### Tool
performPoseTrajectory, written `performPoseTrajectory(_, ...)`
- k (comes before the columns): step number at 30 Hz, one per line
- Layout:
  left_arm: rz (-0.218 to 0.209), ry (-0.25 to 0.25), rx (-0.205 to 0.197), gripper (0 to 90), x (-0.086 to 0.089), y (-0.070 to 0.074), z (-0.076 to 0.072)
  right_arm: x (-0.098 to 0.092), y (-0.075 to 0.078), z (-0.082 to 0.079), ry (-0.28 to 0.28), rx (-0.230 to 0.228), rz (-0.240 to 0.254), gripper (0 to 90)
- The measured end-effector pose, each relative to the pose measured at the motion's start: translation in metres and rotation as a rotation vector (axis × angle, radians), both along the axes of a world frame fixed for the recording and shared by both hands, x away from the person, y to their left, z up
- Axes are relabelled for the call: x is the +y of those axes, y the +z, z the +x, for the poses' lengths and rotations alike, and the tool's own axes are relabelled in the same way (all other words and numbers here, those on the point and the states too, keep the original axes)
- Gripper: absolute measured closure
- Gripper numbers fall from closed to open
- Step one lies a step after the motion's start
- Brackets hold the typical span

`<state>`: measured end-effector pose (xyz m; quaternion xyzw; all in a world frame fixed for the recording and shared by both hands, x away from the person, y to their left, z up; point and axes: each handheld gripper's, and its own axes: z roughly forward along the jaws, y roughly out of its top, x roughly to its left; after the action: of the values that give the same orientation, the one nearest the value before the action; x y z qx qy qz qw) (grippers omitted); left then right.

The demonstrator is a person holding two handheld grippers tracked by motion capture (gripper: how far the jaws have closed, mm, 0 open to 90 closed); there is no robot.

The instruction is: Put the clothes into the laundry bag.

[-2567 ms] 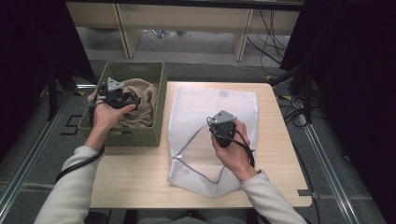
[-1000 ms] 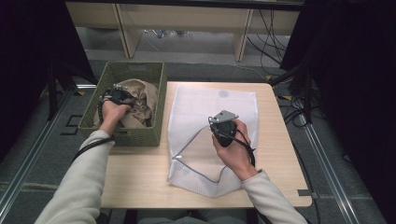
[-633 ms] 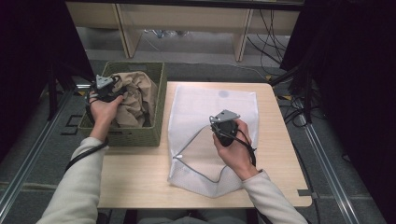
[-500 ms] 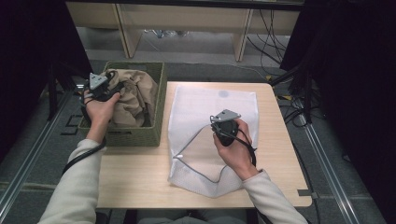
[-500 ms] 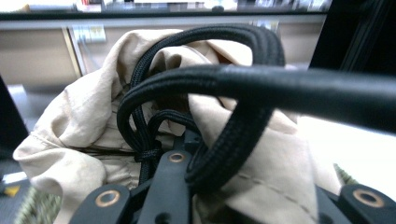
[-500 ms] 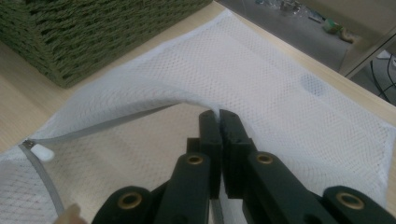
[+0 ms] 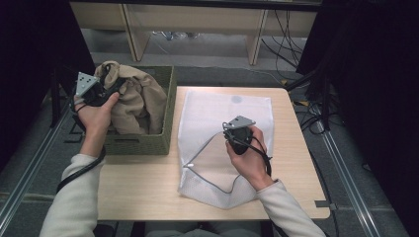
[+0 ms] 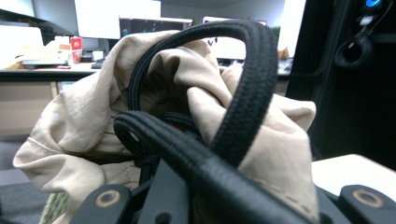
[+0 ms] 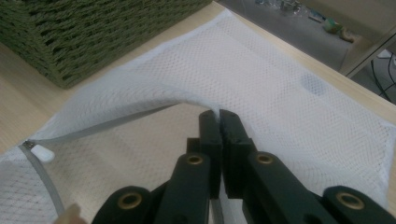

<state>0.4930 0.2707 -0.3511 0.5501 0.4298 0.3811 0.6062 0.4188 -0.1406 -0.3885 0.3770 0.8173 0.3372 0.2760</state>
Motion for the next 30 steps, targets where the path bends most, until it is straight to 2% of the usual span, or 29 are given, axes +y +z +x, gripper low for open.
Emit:
performPoseTrajectory(3,0.005,-0.012,-0.034,80.2,0.000,0.006,-0.007,0.000,0.000,0.000,-0.001,-0.003,0.002,89.9)
performPoseTrajectory(6,0.003,-0.018,-0.056,80.2,-0.002,0.014,-0.015,0.000,0.000,0.000,-0.004,0.004,0.006,89.9)
performPoseTrajectory(9,0.018,-0.028,-0.071,80.2,-0.003,0.021,-0.022,0.000,-0.001,0.000,-0.002,-0.009,0.007,89.9)
performPoseTrajectory(12,0.000,-0.048,-0.106,80.2,-0.006,0.029,-0.030,-0.001,0.000,0.000,0.000,-0.003,0.000,89.9)
performPoseTrajectory(17,0.001,-0.065,-0.145,80.1,-0.011,0.042,-0.047,0.000,0.000,-0.001,-0.005,-0.004,0.014,89.9)
performPoseTrajectory(19,-0.003,-0.073,-0.149,80.1,-0.011,0.044,-0.051,-0.001,0.000,-0.001,0.003,-0.010,0.005,90.0)
performPoseTrajectory(23,-0.001,-0.108,-0.177,80.1,-0.015,0.053,-0.066,-0.001,0.002,-0.001,-0.010,-0.028,0.027,90.0)
performPoseTrajectory(24,-0.001,-0.115,-0.181,80.1,-0.015,0.055,-0.069,-0.003,0.003,-0.001,0.001,-0.037,0.014,90.0)
performPoseTrajectory(28,0.013,-0.145,-0.219,80.2,-0.018,0.065,-0.083,-0.003,0.004,-0.002,-0.010,-0.041,0.031,89.9)
performPoseTrajectory(29,0.021,-0.151,-0.239,80.1,-0.018,0.068,-0.086,-0.003,0.005,-0.002,-0.008,-0.043,0.030,90.0)
performPoseTrajectory(30,0.006,-0.159,-0.234,80.1,-0.019,0.070,-0.090,-0.003,0.005,-0.002,-0.008,-0.042,0.030,90.0)
